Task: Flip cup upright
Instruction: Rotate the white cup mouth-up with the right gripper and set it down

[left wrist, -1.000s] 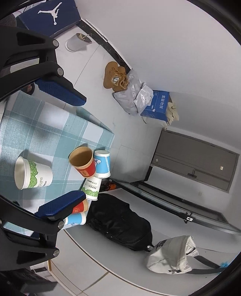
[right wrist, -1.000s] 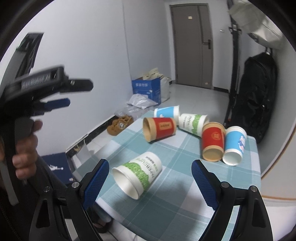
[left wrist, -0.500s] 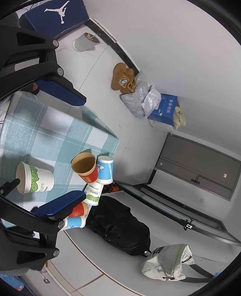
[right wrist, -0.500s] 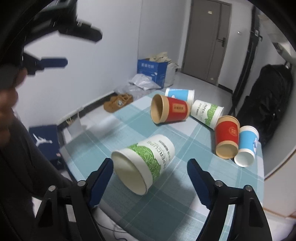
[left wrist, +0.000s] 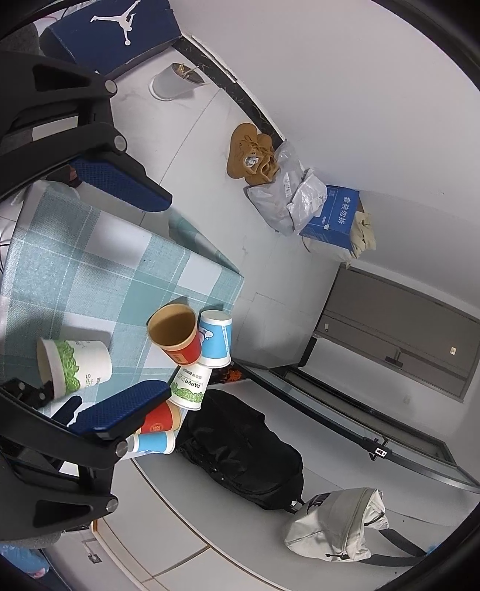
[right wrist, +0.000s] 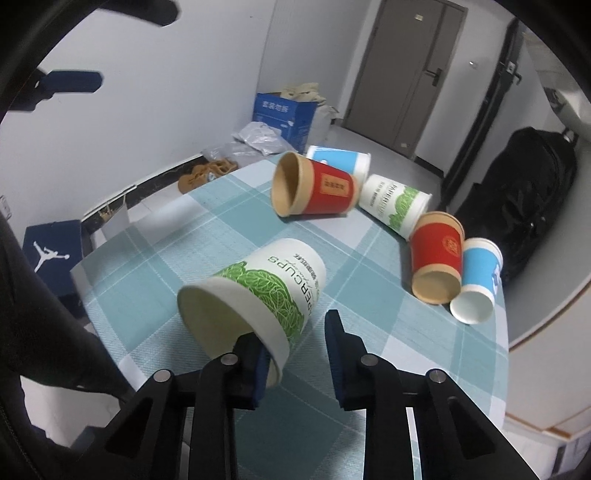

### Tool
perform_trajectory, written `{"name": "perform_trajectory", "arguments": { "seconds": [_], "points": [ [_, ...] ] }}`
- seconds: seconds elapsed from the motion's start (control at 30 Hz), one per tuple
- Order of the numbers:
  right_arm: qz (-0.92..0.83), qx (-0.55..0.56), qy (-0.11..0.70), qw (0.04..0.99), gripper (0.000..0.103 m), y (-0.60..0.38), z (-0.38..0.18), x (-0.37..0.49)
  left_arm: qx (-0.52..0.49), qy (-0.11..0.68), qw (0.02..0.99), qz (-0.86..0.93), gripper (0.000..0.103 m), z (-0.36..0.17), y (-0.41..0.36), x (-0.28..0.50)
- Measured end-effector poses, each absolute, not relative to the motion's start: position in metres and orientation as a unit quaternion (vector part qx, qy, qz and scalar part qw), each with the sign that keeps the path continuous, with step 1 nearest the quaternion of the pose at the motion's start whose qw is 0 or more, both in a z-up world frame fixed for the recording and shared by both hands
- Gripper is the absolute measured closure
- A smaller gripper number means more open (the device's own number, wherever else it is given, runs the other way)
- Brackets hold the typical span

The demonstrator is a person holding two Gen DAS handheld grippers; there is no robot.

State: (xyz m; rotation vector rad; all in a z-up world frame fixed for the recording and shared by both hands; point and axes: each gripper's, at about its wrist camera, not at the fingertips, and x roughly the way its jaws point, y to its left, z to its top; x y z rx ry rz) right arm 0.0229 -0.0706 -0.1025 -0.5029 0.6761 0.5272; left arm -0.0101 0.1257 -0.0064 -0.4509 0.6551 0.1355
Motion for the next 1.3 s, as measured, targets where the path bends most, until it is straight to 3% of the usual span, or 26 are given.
{"name": "perform_trajectory", "arguments": {
  "seconds": [0.27,0.47,0.8,1.3],
  "points": [
    [0.247,-0.225,0.332,0.882,0.087,-0.075,-0.101,0.027,-0.209,0.327,0.92,0.054,0.013,-0.008,0.12,-0.008],
    [0.251,-0.199,0.338,0.885,0.098,-0.081,-0.094,0.031,-0.181,0.339,0.923,0.038,0.013,-0.01,0.108,-0.007],
    [0.282,-0.077,0.389,0.874,0.098,-0.123,-0.068,0.051,-0.151,0.358,0.922,0.005,0.013,-0.014,0.085,-0.005],
    [0.295,-0.036,0.426,0.854,0.101,-0.169,-0.033,0.048,-0.169,0.362,0.917,-0.018,0.013,-0.009,0.074,0.006]
  ]
}}
